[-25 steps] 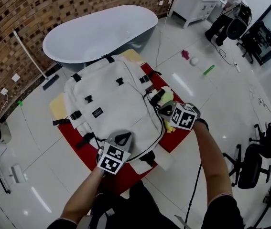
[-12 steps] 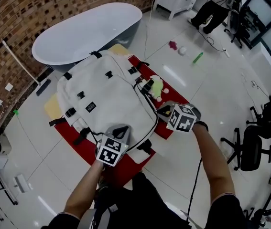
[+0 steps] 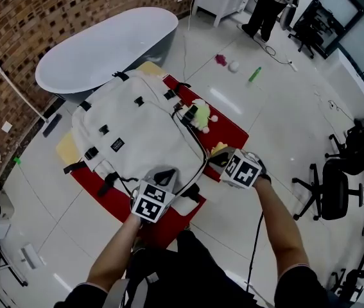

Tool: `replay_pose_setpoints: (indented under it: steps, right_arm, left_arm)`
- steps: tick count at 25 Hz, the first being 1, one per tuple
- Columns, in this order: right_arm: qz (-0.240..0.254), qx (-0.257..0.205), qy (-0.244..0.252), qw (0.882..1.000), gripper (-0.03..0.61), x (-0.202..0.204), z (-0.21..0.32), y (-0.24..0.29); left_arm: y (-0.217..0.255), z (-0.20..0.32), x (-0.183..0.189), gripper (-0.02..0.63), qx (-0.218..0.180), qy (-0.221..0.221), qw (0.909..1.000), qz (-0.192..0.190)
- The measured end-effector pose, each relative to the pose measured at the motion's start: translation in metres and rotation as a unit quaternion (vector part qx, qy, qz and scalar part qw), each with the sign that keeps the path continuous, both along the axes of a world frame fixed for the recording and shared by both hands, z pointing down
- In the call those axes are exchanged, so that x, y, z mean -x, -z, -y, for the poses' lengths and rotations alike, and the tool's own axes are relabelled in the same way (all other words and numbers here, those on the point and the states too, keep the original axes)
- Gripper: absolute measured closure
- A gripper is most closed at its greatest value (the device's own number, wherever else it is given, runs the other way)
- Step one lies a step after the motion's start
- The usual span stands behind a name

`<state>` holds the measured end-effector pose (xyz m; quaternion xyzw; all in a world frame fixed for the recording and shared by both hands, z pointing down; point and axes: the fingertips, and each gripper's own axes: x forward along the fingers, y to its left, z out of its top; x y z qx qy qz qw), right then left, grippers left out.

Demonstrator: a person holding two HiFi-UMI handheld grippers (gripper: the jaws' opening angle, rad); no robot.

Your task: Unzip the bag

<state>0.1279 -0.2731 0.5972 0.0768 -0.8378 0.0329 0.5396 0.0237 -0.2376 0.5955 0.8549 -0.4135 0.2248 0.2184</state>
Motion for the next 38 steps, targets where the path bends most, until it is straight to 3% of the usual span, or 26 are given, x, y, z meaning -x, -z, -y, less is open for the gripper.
replay_pose_setpoints:
  steps: [8, 23, 27, 31, 32, 33, 35, 38]
  right_arm:
    - [0.074, 0.042, -0.118, 0.989, 0.560, 0.011, -0.039, 0.010]
    - [0.067, 0.060, -0.204, 0.975, 0.560, 0.047, -0.108, 0.000]
    - [0.073, 0.054, -0.226, 0.970, 0.560, 0.051, -0.116, -0.003]
    - [0.085, 0.042, -0.253, 0.963, 0.560, 0.048, -0.108, -0.002]
    - [0.086, 0.041, -0.257, 0.962, 0.558, 0.048, -0.107, -0.002]
    - [0.088, 0.041, -0.260, 0.961, 0.558, 0.047, -0.108, -0.002]
    - [0.090, 0.042, -0.264, 0.959, 0.558, 0.046, -0.109, -0.001]
    - [0.092, 0.047, -0.265, 0.959, 0.558, 0.045, -0.108, 0.003]
  left_arm:
    - [0.009, -0.001, -0.025, 0.611, -0.012, -0.044, 0.9989, -0.007]
    - [0.005, -0.028, -0.010, 0.611, -0.003, -0.119, 0.9928, 0.003]
    - [0.005, -0.047, -0.008, 0.611, 0.004, -0.165, 0.9863, 0.003]
    - [0.008, -0.080, -0.009, 0.609, 0.016, -0.229, 0.9733, -0.007]
    - [0.006, -0.092, -0.012, 0.602, 0.022, -0.246, 0.9690, -0.008]
    - [0.002, -0.103, -0.014, 0.447, 0.029, -0.262, 0.9647, -0.006]
    - [-0.007, -0.119, -0.014, 0.439, 0.030, -0.281, 0.9590, 0.022]
    - [-0.029, -0.122, -0.002, 0.439, 0.017, -0.276, 0.9558, 0.100]
